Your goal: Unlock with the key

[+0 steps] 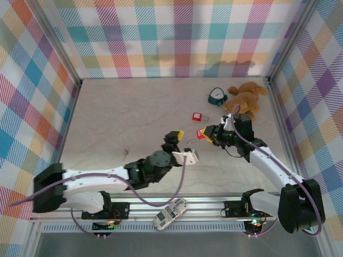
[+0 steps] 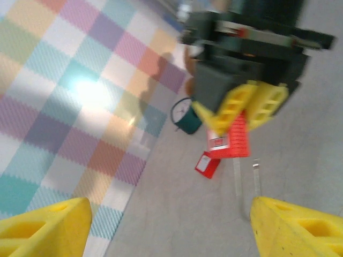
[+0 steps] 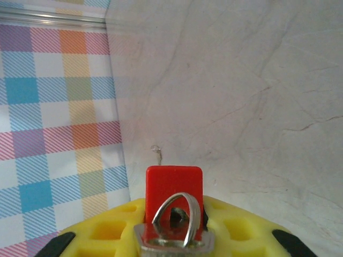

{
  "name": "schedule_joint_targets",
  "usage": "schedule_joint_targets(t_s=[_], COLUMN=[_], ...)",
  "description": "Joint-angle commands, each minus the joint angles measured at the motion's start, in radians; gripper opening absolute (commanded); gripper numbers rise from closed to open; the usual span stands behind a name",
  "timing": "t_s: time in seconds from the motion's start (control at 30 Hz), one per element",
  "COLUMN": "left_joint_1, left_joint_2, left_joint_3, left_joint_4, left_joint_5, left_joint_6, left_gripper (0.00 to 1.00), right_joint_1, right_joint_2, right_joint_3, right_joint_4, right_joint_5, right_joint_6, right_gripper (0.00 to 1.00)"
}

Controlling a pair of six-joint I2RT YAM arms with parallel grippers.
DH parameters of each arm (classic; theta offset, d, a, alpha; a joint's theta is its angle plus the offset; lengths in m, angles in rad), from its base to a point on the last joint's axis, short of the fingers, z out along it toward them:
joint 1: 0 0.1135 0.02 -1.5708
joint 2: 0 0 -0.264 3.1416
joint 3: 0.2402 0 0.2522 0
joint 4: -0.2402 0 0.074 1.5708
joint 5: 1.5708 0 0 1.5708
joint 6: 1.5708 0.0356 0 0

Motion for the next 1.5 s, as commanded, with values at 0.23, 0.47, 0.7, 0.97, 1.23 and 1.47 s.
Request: schedule_joint_targets(t_s=[0.23, 0.47, 0.7, 0.97, 1.23, 1.47], left_joint_1=[0.002, 0.004, 0.003, 0.002, 0.003, 0.003], left_joint_2=[-0.311, -0.275, -0.240, -0.234, -0.225, -0.277], left_joint_3=[-0.158, -0.161, -0.179, -0.213, -0.238, -0.250], left_joint_4=[-0.156, -0.142, -0.121, -0.102, -0.071, -0.113], left_joint_5=[-0.067, -0.058, -0.028, -0.007, -0.054, -0.089], left_joint_6=[-0.299, -0.315, -0.394, -0.464, -0.479, -0.535], left_gripper=[0.78, 0.78, 0.78, 0.77, 0.78, 0.79], right_joint_1=[0.191, 0.219, 0.218, 0.217, 0.212, 0.204], right_joint_2=[0.172, 0.295, 0.371, 0.386, 0.363, 0.280], right_joint_3=[-0.085, -0.099, -0.100, -0.127, -0.116, -0.097], right_joint_4=[0.219, 0.355, 0.378, 0.413, 0.284, 0.109], right_joint_5=[0.112, 0.125, 0.118, 0.124, 0.149, 0.192], right_joint_6=[0.032, 0.056, 0.033, 0.040, -0.028, -0.082], right_gripper=[0.18, 0.18, 0.20, 0.21, 0.43, 0.62])
